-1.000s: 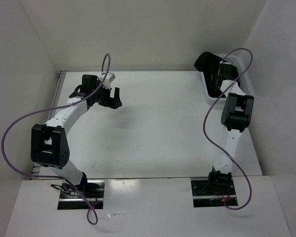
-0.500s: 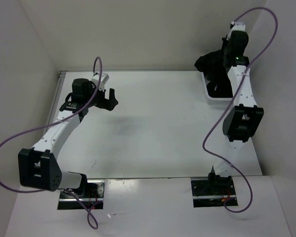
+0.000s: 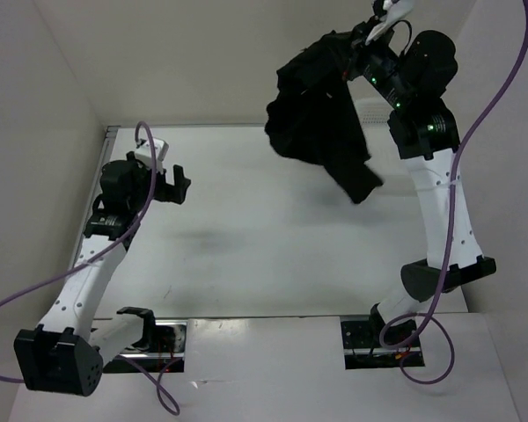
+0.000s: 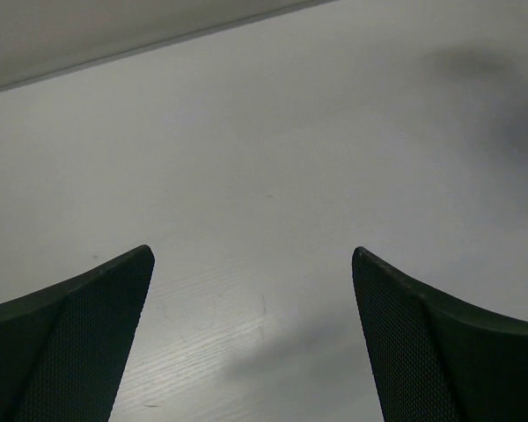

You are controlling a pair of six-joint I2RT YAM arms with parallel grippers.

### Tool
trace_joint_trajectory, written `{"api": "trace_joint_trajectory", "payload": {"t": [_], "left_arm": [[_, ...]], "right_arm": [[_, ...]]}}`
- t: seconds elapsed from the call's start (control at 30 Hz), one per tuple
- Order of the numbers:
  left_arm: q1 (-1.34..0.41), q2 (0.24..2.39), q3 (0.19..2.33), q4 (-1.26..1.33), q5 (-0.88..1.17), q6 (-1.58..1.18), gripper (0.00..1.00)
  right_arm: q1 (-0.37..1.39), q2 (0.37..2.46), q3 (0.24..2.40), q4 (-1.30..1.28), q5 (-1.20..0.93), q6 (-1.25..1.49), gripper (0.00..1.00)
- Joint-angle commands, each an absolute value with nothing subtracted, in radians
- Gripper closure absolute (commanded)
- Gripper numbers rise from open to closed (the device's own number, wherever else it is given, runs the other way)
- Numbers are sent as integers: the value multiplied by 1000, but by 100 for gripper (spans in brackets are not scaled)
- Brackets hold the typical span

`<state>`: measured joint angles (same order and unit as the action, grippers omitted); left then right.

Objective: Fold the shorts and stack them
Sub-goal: Move the shorts to the center of the board

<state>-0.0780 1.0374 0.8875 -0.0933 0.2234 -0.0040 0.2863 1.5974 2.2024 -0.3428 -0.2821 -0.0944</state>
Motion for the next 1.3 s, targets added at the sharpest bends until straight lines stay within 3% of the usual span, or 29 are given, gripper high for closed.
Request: {"api": "trace_joint_trajectory", "payload": {"t": [0.0,0.17,0.23,0.27,0.3,0.33,0.4,0.63,0.73,0.83,1.27], "left_arm": [[-25,967,876,-21,204,0,0],[-2,916,865,-63,261,0,0],[-2,916,856,-95,290,0,0],[-2,925,856,-104,290,0,0],[-2,925,845,-115,305,0,0],[-2,934,845,-115,316,0,0],[-2,946,836,-141,342,0,0],[-51,1052,824,-132,356,0,0],[-60,1136,833,-95,365,0,0],[-69,1280,903,-72,428,0,0],[-179,2003,1536,-75,472,0,0]], "right_arm": [[285,1595,2082,-365,-471,-17,100],[285,1452,1695,-365,-376,-137,100],[285,1407,1567,-365,-295,-195,95],[267,1369,1446,-365,-244,-257,85],[256,1355,1390,-365,-226,-285,48],[246,1344,1302,-365,-201,-305,36],[216,1316,1241,-356,-156,-318,21],[207,1377,1255,-344,-308,-262,18],[207,1446,1232,-344,-298,-287,27],[227,1480,1178,-344,-239,-350,27],[272,1509,1036,-483,-238,-646,27]]}}
